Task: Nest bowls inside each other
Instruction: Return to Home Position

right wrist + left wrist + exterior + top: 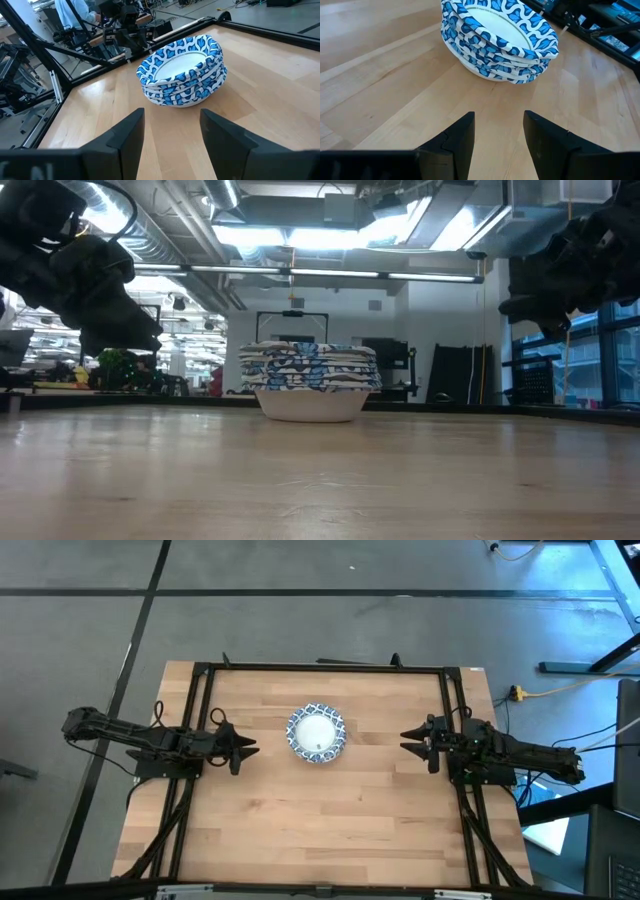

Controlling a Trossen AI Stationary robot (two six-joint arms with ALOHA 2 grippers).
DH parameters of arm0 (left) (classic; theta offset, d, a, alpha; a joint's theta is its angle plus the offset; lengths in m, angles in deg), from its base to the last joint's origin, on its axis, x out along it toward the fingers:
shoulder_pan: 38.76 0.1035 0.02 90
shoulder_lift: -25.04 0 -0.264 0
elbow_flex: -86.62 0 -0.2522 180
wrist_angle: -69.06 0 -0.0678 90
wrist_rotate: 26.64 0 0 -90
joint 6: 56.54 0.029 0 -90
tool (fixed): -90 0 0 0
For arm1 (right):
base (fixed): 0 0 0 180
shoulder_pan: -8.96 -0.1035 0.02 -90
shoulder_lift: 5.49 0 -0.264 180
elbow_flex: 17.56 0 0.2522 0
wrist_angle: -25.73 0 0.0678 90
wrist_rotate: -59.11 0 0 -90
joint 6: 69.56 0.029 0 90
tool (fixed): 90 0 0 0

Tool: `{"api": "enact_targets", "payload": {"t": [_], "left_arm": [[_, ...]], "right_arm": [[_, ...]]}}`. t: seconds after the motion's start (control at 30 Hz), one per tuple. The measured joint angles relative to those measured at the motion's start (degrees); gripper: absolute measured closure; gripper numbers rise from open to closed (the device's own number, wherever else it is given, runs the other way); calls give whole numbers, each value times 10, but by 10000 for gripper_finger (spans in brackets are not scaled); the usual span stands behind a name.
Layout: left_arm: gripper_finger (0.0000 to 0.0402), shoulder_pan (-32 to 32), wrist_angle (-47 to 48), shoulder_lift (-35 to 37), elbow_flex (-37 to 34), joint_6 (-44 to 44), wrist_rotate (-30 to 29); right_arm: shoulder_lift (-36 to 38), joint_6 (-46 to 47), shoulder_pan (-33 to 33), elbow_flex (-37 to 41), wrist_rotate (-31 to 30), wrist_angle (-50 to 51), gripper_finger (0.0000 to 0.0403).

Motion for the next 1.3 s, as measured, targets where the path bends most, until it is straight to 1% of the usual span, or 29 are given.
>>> {"api": "enact_targets", "payload": {"t": [0.73, 0.8, 0.9, 0.97, 1.03, 1.1, 1.17, 1.23, 1.3], "left_arm": [[239, 0, 0, 0, 0, 0, 0], [239, 0, 0, 0, 0, 0, 0], [239, 0, 0, 0, 0, 4, -1], [239, 1, -1, 0, 0, 55, -28], [239, 3, -11, 0, 0, 63, -90], [239, 11, -12, -1, 0, 57, -165], [239, 21, -10, -1, 0, 50, -221], [239, 32, -9, -1, 0, 62, -240], [239, 41, -8, -1, 0, 79, -228]], "right_arm": [[0, -2, 0, 0, 0, 0, 210], [0, -23, 0, 0, -19, -4, 210], [0, -25, 0, -1, -92, -4, 210], [-3, -14, 0, -1, -149, -6, 210], [-5, -13, 0, -1, -195, -6, 210], [-10, -15, 0, -1, -218, -7, 210], [-16, -17, 0, -1, -239, -8, 210], [-23, -16, 0, -1, -264, -10, 210], [-27, -15, 0, -1, -272, -9, 210]]}}
